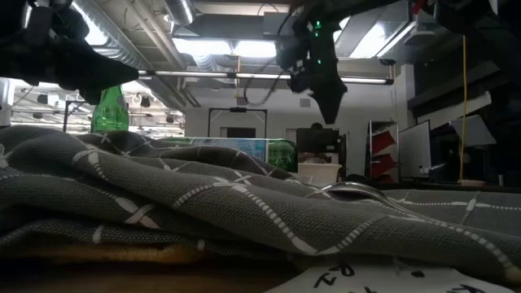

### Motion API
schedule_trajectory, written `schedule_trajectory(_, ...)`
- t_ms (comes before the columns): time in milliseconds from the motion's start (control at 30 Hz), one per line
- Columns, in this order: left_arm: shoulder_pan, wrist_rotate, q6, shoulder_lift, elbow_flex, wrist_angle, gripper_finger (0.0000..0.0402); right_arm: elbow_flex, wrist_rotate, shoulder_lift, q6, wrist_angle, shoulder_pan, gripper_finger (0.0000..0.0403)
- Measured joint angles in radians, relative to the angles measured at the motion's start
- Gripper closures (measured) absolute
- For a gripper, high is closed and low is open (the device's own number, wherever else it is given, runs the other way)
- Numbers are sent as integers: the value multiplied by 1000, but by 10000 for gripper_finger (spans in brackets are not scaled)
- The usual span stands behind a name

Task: Sort silverware
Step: Put the silver table knife into the silverware tray

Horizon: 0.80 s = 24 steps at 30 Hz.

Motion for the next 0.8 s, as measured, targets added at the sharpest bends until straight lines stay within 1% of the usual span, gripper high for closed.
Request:
schedule_trajectory(167,73,3,81,-39,0,-5,381,-159,-1,0,100,15,4,294)
schedule_trajectory(300,143,32,139,-72,0,-16,381,-309,-2,0,122,121,4,294)
schedule_trajectory(433,206,39,152,-89,0,-30,381,-421,-15,1,137,233,-7,294)
schedule_trajectory(533,239,40,123,-90,0,-56,381,-463,-24,1,159,272,-25,294)
schedule_trajectory(700,257,44,39,-86,0,-114,381,-473,-7,1,175,356,-73,294)
schedule_trajectory(800,257,60,40,-82,0,-114,381,-473,-28,1,177,400,-101,294)
